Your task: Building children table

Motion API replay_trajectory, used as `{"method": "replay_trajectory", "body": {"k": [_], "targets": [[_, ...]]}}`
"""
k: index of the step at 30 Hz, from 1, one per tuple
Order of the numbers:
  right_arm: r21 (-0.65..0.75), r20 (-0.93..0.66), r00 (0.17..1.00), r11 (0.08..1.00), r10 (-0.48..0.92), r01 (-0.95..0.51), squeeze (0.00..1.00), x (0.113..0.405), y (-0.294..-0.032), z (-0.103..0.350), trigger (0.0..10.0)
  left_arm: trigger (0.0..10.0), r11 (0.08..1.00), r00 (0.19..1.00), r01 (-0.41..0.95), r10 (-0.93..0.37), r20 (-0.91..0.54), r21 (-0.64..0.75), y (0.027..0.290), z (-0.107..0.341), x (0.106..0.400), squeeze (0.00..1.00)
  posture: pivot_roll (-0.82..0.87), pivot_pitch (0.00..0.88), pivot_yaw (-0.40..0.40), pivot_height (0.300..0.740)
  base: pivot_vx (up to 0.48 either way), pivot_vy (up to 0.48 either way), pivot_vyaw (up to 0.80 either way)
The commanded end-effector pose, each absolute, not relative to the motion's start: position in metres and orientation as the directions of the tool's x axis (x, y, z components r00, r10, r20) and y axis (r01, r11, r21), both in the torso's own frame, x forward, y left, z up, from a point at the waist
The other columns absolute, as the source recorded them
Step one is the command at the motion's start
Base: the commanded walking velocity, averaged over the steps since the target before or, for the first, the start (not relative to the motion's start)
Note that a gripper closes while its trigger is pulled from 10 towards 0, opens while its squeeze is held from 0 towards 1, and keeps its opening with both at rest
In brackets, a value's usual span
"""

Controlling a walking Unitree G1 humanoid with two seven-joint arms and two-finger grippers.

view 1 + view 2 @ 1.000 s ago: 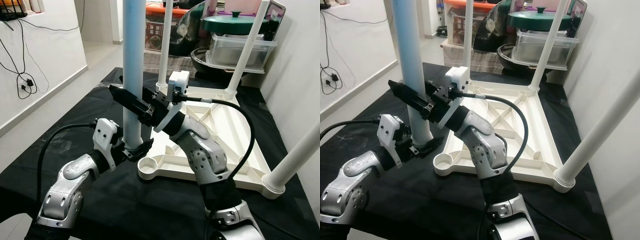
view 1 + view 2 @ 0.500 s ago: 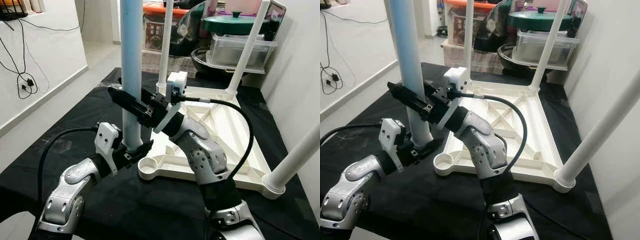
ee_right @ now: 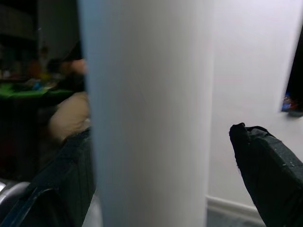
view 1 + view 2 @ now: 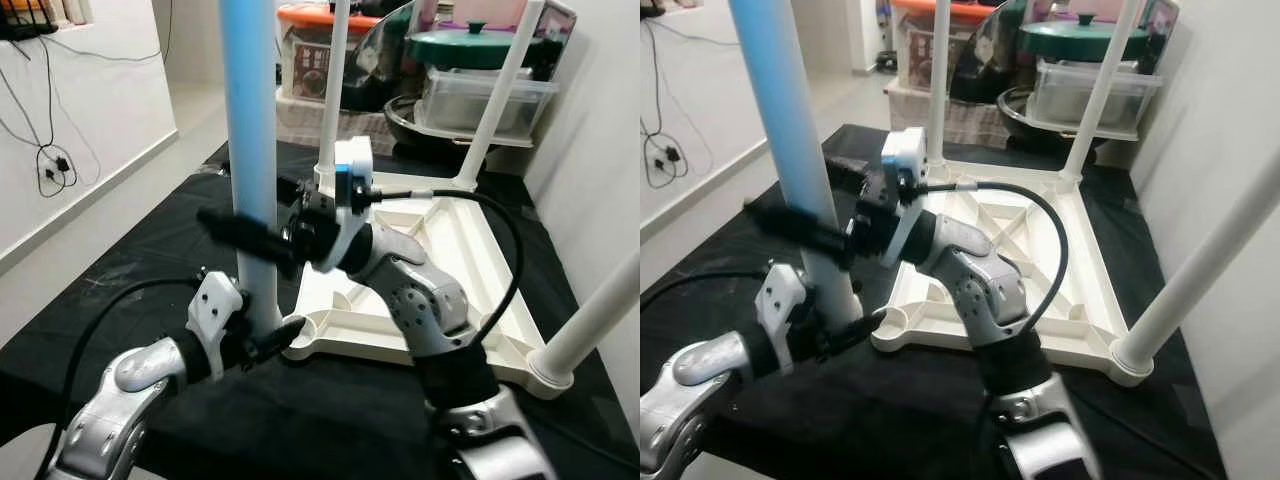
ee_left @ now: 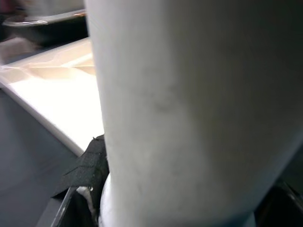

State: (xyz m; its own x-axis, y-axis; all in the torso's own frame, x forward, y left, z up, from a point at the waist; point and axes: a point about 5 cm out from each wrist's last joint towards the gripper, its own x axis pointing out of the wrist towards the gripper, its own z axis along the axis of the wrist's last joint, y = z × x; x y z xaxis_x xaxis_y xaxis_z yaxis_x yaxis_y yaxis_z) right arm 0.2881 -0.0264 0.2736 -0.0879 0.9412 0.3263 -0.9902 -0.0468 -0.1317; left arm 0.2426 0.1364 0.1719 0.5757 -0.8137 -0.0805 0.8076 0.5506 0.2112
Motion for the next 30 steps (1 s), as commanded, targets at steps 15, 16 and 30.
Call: {"method": "replay_trajectory", "body": {"k": [15, 16, 30], "targets": [[-0.164, 0.169, -0.331, -0.305, 0.928, -0.938, 0.00, 0.268, -0.023, 0.252, 3.1, 10.0, 0.366, 0.402, 0.906, -0.901, -0.163, 0.212, 0.130, 0.177, 0.211, 0.00, 0.11, 0.000, -0.081, 0.740, 0.000, 0.000, 0.00], [-0.161, 0.175, -0.337, -0.310, 0.925, -0.937, 0.00, 0.268, -0.023, 0.252, 0.0, 10.0, 0.354, 0.391, 0.911, -0.905, -0.169, 0.210, 0.130, 0.177, 0.210, 0.00, 0.11, 0.000, -0.080, 0.740, 0.000, 0.000, 0.00], [-0.142, 0.254, -0.347, -0.320, 0.903, -0.937, 0.00, 0.271, -0.030, 0.257, 0.0, 10.0, 0.316, 0.356, 0.928, -0.909, -0.216, 0.200, 0.135, 0.175, 0.206, 0.00, 0.10, 0.000, -0.074, 0.740, 0.000, 0.000, 0.00]]}}
